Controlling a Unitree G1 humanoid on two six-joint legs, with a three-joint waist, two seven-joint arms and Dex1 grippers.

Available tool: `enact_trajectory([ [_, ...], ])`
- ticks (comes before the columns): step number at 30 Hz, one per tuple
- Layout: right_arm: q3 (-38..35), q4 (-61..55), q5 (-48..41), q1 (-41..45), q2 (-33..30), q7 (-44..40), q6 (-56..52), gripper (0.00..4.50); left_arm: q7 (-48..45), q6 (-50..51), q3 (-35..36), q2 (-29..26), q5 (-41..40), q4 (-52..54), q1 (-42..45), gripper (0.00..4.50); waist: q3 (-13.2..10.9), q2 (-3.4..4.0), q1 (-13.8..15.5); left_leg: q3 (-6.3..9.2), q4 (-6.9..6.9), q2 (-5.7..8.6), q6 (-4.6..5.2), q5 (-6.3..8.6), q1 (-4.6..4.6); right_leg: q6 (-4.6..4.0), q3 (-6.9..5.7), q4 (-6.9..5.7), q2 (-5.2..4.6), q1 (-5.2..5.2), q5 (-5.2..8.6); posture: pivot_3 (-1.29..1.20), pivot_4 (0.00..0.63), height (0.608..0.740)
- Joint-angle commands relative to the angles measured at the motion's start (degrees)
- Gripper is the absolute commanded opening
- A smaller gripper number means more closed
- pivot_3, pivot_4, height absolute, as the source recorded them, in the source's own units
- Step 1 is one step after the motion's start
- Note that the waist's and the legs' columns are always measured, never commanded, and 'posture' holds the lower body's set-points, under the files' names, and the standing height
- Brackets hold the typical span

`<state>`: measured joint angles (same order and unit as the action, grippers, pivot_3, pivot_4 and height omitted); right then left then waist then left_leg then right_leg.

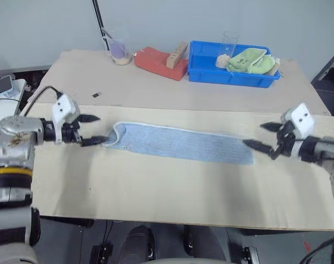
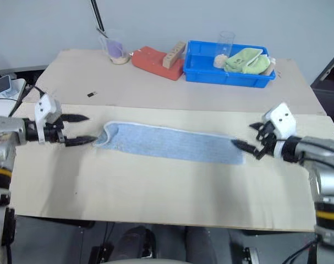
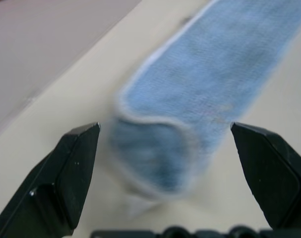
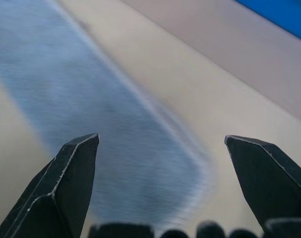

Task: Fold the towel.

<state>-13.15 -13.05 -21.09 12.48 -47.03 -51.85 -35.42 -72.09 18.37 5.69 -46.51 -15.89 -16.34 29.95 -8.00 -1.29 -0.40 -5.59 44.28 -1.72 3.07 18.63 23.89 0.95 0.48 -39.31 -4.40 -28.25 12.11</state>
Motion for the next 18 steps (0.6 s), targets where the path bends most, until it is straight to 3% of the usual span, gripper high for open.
enact_trajectory([
  [1, -3.53, -5.83, -1.5, -2.06, 0.79, 2.93, 0.29, 4.49, 11.01, 5.34, 2.37, 4.47, -1.99, 12.76, -3.41, 4.5, 0.0, -0.01, 0.66, 0.02, 0.04, 0.01, 0.01, 0.0, -0.04, 0.02, 0.0, 0.01, 0.01, 0.07, -0.01, 0.0, 0.15, 0.669],
  [4, -3.02, -7.41, -1.65, -4.51, 1.07, 3.54, 0.47, 4.49, 17.31, 4.83, 0.62, 8.3, 0.37, 17.87, -7.05, 4.5, 0.02, -0.03, 1.05, 0.04, 0.04, 0.06, 0.05, 0.03, -0.08, 0.09, 0.02, 0.1, 0.01, 0.17, -0.07, 0.0, 0.15, 0.669],
  [10, -2.51, -8.47, -3.45, -4.85, 0.79, 3.06, 0.6, 4.49, 31.68, -0.35, 0.1, 13.25, 7.86, 12.15, -7.69, 4.5, 0.02, -0.03, 0.94, 0.08, 0.03, 0.09, 0.05, 0.03, -0.11, 0.05, 0.02, 0.11, 0.07, 0.17, -0.09, 0.0, 0.15, 0.669],
  [18, -3.6, -6.18, -2.94, -6.15, -0.23, 1.98, 3.39, 4.49, 37.13, -1.5, 3.03, 11.67, 9.24, 10.7, -10.7, 4.5, 0.02, -0.04, 0.94, 0.1, 0.01, 0.09, 0.05, 0.03, -0.12, 0.04, 0.01, 0.13, 0.05, 0.17, -0.09, 0.0, 0.15, 0.669],
])
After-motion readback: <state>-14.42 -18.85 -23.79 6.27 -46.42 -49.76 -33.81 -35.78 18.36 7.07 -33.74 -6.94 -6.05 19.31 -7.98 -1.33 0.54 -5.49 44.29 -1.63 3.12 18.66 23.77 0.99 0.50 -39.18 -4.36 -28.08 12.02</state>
